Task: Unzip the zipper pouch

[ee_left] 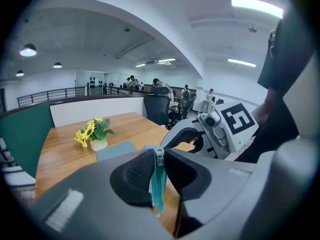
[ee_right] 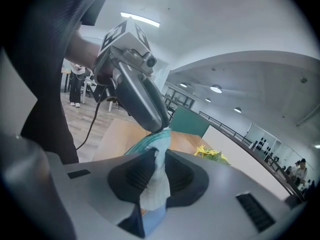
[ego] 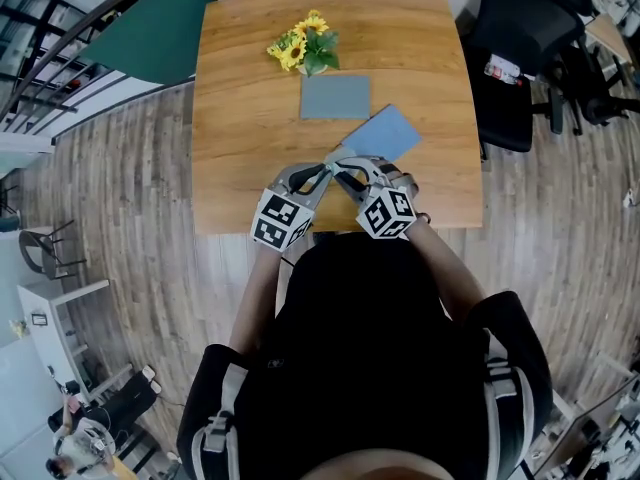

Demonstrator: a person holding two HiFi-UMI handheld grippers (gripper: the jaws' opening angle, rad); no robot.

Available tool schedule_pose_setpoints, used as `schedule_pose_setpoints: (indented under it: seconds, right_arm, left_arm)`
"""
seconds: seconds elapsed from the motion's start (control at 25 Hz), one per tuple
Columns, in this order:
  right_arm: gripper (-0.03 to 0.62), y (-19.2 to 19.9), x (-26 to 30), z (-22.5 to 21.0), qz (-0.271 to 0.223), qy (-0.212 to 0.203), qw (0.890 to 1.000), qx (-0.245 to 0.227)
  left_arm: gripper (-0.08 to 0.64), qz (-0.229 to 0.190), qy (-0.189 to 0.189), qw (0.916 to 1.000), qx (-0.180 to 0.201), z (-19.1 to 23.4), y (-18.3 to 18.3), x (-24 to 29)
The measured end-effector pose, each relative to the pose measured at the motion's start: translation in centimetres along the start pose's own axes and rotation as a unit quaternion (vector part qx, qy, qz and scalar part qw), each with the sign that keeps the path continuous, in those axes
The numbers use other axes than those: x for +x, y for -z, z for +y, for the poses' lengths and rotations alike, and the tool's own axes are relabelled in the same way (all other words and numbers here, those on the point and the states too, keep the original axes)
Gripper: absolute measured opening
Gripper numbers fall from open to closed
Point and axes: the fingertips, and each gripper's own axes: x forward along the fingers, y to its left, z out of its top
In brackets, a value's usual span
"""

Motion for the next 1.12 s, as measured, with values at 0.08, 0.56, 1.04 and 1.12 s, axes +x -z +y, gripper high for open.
schedule_pose_setpoints:
  seconds: [0.08,0.56,1.04,1.12]
  right_arm:
    - [0.064,0.1,0.0,0.1,-0.001,-0.005,1.000,-0.006]
    - [0.064,0.2,-0.3,0.8,-0.010,-0.025,1.000,-0.007]
    - [0.064,-0.1,-1.0,-0.5,-0.033,-0.010,0.997,0.073]
    - [0.064,0.0,-1.2,-0.5,-0.034,-0.007,0.996,0.083]
  left_arm:
    - [0.073,0.012,-0.005,0.9983,0.057,-0.3,-0.2,0.1]
    - [0.078,0.101,0.092,0.9560,0.260,-2.3,0.7,0.6]
    - [0.067,0.080,0.057,0.9495,0.298,-2.0,-0.7,0.6]
    - [0.059,0.080,0.055,0.9491,0.300,-2.1,-0.8,0.4]
